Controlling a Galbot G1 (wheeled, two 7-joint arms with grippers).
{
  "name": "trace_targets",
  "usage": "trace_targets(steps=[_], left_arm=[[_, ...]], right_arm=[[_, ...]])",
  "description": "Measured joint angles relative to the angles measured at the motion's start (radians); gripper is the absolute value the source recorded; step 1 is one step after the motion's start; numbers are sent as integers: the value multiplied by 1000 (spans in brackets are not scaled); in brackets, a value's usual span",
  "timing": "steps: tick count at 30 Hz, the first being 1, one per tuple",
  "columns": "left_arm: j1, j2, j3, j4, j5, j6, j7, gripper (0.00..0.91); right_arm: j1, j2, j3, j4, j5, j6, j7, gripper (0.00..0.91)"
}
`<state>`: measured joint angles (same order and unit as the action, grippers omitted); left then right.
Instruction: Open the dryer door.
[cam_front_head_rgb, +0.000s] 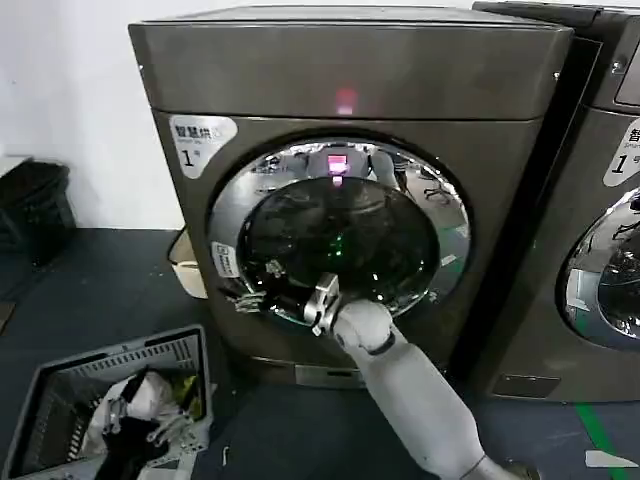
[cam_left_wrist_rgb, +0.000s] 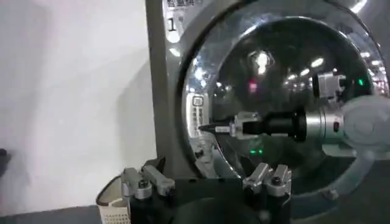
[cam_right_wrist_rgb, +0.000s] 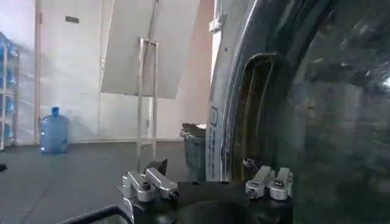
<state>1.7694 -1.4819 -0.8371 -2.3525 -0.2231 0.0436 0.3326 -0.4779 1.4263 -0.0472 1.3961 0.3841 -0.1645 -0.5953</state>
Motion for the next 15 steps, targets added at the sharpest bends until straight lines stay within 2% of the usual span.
trace_targets(steps=[4, 10, 15], left_arm=[[-23, 10, -29, 9, -29, 0, -2, 907], [-54, 41, -77, 20, -75, 70, -31, 907], [-86, 65, -118, 42, -158, 103, 4, 907]], right_arm=[[2, 4, 0, -3, 0, 3, -13, 907], [-6, -5, 7, 15, 0, -2, -52, 907], [-20, -26, 30, 46, 5, -37, -146, 907]])
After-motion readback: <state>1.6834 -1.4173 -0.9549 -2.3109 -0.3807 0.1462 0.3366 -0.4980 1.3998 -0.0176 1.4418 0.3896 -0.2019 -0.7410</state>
